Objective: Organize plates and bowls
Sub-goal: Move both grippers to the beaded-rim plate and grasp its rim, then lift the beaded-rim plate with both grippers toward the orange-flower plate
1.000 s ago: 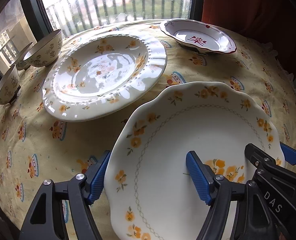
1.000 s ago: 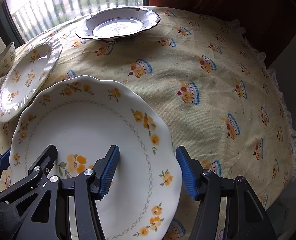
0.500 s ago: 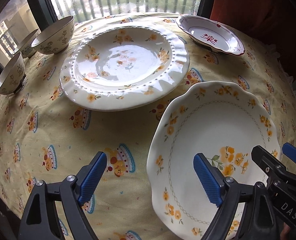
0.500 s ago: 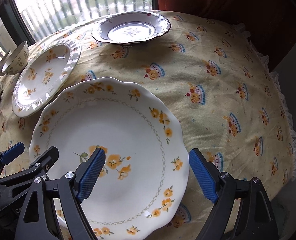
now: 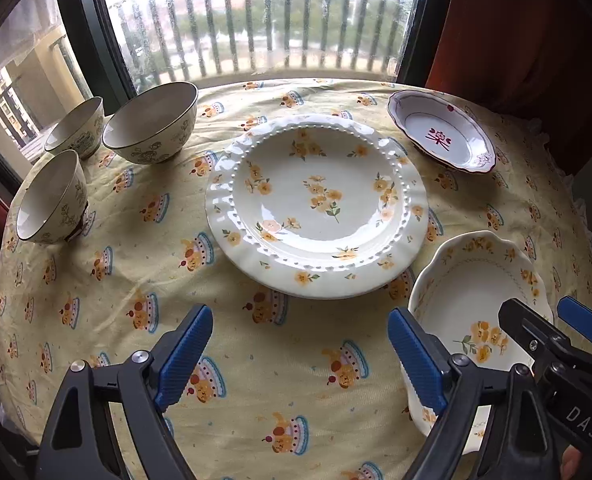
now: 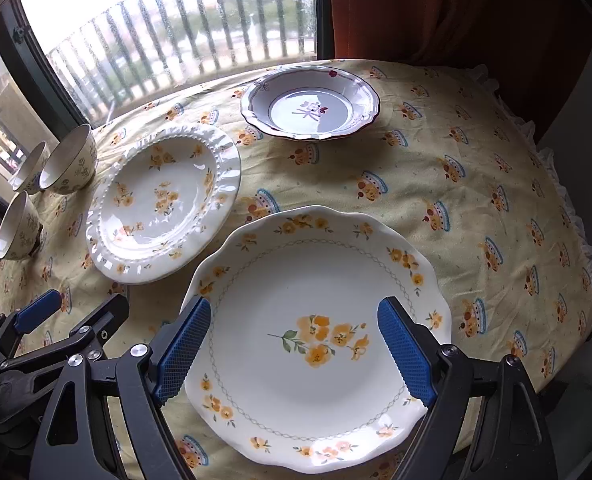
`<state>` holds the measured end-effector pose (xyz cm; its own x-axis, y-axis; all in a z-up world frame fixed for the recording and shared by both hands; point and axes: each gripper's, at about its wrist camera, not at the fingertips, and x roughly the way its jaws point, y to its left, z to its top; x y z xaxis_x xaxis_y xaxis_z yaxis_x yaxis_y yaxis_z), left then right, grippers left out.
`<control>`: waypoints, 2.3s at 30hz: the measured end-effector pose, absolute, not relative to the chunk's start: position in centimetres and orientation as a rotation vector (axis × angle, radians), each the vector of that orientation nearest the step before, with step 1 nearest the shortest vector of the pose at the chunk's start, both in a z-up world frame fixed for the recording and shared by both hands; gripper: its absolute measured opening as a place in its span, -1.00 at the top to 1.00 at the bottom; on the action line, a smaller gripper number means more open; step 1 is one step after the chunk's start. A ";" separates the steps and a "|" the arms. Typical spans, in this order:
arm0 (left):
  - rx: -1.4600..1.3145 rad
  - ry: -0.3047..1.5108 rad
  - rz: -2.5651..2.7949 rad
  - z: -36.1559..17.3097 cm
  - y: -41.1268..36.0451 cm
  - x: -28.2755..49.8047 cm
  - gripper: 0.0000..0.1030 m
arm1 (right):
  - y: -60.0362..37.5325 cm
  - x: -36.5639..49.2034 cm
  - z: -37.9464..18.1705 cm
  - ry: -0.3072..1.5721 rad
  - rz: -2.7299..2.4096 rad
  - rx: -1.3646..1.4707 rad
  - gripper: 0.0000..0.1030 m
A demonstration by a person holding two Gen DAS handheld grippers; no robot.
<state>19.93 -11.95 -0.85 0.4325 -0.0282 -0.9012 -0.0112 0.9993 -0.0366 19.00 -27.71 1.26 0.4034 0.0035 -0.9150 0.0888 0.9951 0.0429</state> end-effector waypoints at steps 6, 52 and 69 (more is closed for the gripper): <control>-0.029 1.097 -0.047 0.2 -9.3 21.8 -0.75 | -24.8 19.9 2.8 1.108 -0.077 0.098 -0.68; 0.015 1.194 0.096 -7.9 -8.7 35.5 -0.48 | -22.2 37.3 -7.4 1.275 0.098 0.063 -0.14; 0.045 1.231 0.144 -7.1 -6.2 31.4 -0.37 | -18.5 33.7 -6.5 1.296 0.126 -0.033 -0.14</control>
